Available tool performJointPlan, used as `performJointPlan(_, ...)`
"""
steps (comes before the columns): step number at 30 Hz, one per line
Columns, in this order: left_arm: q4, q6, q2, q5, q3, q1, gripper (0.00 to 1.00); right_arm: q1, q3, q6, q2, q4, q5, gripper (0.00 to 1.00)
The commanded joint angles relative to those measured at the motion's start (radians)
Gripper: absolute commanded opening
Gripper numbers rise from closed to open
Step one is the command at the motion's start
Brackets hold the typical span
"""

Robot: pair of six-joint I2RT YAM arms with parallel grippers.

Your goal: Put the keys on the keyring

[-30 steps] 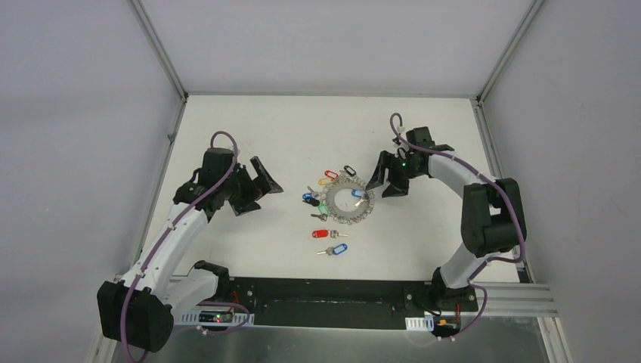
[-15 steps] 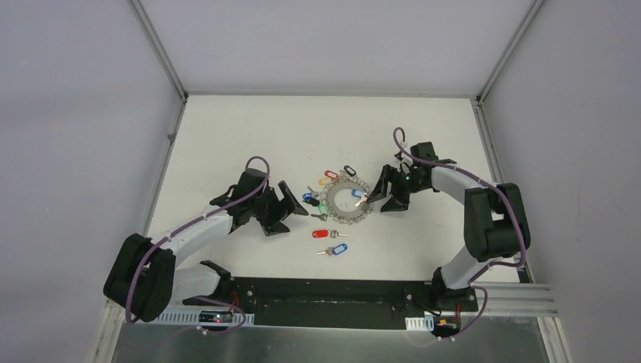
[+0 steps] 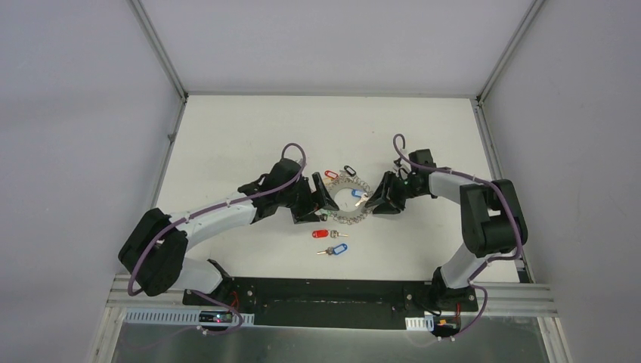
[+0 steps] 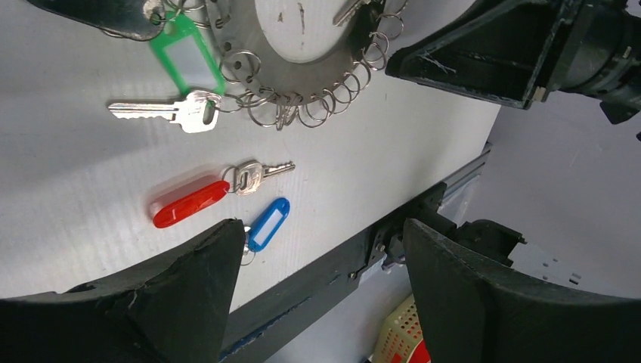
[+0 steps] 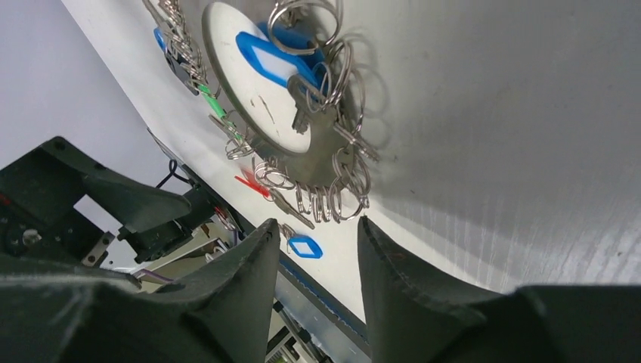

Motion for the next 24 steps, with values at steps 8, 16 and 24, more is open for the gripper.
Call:
performJointPlan(8,-0.013,0.04,-0.07,-0.095,0.056,-0.033,0.78,0.02,0.036,0.119,0.074,0.141,-0.051,0.38)
performJointPlan(16,-0.044,0.036,-0.154,-0.131,0.012,-0.033,0.78,0.037,0.101,0.11,0.032,0.125,-0.038,0.38)
performJointPlan(24,-0.045,-0.031,-0.227,-0.189,-0.072,-0.029,0.79,0.039,0.067,-0.001,-0.107,-0.015,0.051,0.4)
